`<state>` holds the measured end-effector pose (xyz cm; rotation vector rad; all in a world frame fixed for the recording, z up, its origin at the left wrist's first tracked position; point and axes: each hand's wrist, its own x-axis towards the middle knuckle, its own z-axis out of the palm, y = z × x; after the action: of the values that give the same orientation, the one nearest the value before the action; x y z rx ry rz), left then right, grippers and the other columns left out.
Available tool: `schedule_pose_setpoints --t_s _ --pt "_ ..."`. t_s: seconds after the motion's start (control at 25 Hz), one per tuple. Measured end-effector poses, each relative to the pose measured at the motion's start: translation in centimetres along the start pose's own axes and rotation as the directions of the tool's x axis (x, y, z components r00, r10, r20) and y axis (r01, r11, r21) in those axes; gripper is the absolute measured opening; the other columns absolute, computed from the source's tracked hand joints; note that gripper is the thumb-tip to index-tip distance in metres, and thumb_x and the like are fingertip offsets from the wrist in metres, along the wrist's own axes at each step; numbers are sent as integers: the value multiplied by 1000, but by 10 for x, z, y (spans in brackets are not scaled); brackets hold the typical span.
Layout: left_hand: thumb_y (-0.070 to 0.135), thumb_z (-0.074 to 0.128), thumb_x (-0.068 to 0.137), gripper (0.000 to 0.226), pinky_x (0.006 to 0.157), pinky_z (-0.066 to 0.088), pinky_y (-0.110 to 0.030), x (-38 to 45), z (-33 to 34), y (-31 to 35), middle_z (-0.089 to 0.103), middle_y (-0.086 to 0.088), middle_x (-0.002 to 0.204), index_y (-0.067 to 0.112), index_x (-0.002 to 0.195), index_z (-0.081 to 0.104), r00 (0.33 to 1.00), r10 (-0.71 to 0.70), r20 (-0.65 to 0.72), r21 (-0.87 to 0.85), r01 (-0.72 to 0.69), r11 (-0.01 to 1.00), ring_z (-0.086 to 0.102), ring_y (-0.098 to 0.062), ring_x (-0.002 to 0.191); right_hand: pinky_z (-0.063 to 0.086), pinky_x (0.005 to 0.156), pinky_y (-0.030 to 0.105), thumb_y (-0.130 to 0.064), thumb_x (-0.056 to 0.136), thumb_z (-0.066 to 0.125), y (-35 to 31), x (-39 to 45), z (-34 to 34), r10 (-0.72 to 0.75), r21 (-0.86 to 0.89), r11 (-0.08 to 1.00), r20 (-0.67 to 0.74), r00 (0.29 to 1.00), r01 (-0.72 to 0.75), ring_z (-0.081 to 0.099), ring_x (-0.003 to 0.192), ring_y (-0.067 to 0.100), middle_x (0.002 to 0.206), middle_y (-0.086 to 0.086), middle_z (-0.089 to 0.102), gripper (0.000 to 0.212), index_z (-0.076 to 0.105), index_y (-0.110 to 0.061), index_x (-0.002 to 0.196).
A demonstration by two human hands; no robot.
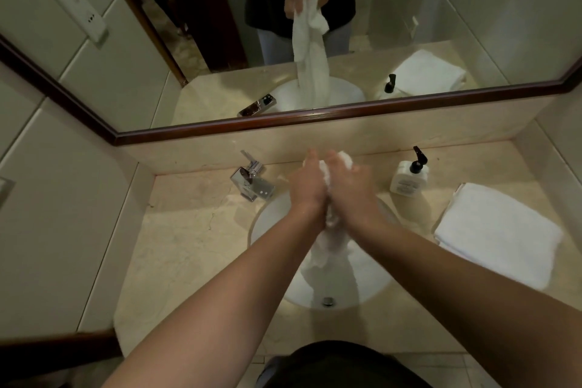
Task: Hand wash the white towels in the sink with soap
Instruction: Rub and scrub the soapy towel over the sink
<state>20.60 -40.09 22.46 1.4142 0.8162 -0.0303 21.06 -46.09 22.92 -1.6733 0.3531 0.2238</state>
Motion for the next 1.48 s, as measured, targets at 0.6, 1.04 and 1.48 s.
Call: schedule_pose_setpoints --t_s 0.6,1.04,1.48 --pt "51 43 102 51 84 54 -36 -1 3 -7 73 -8 93 9 91 70 999 -4 -50 -14 4 1000 67 -18 84 38 46 11 -36 100 52 -5 -5 -3 -7 -24 1000 14 1000 7 61 58 7 62 -3 60 39 62 -13 70" --pt "51 45 101 51 76 52 -35 -9 10 -2 70 -5 81 11 81 68 997 6 -82 -36 -9 999 66 -19 79 41 52 22 -39 99 54 -8 1 -6 63 73 996 -40 997 -60 59 66 13 68 -3 58 36 52 -18 69" --pt "51 45 101 51 81 55 -39 -7 12 -2 72 -7 85 9 87 71 998 -2 -70 -88 -4 996 67 -20 82 40 48 17 -36 99 54 -7 5 -8 -31 -40 999 28 999 32 57 56 6 63 -3 59 35 64 -13 74"
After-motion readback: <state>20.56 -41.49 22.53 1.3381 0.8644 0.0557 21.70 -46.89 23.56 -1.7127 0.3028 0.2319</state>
